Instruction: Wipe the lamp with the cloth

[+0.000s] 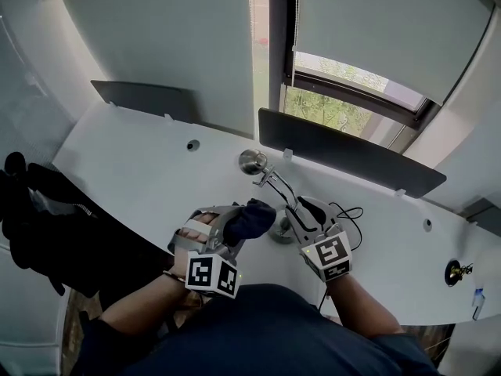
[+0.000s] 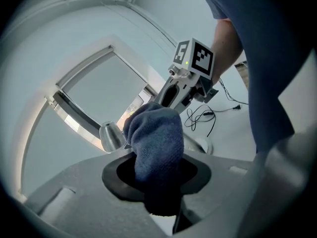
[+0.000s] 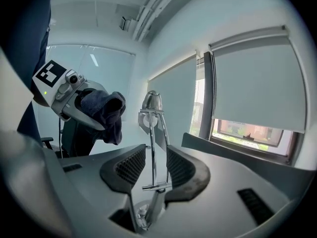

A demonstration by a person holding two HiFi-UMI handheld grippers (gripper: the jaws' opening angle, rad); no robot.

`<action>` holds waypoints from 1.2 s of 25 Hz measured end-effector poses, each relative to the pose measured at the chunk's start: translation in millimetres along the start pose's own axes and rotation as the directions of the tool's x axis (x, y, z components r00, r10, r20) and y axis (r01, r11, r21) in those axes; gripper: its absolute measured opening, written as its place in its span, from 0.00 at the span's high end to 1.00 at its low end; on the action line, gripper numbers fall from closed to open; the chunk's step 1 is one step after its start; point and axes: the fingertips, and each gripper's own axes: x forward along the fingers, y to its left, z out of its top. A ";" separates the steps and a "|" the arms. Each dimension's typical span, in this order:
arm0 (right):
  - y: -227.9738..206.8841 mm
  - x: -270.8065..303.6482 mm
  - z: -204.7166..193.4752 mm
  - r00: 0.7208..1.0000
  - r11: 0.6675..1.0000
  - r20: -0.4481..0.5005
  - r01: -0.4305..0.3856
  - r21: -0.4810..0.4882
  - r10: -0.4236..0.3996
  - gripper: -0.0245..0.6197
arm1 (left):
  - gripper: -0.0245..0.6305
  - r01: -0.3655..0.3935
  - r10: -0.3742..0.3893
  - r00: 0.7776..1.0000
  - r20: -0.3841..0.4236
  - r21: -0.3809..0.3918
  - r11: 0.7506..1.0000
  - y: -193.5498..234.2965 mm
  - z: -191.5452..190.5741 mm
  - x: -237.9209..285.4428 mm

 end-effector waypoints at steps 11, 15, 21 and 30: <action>46.6 -28.3 18.6 0.996 0.997 0.044 -0.074 0.030 0.072 0.81 | 0.76 0.086 -0.029 0.984 0.178 -0.321 0.943 -20.0 24.7 -22.2; 65.0 -33.6 26.2 0.990 0.993 0.090 -0.110 0.032 0.107 0.85 | 0.76 0.097 -0.011 0.975 0.222 -0.384 0.918 -22.4 25.1 -29.4; 82.8 -37.8 32.4 0.983 0.989 0.127 -0.139 0.053 0.132 0.89 | 0.76 0.151 0.004 0.957 0.291 -0.510 0.847 -21.9 22.0 -37.8; 102.5 -37.5 25.1 0.975 0.979 0.125 -0.193 0.067 0.183 0.92 | 0.76 0.286 0.033 0.895 0.446 -0.627 0.724 -25.9 33.1 -44.3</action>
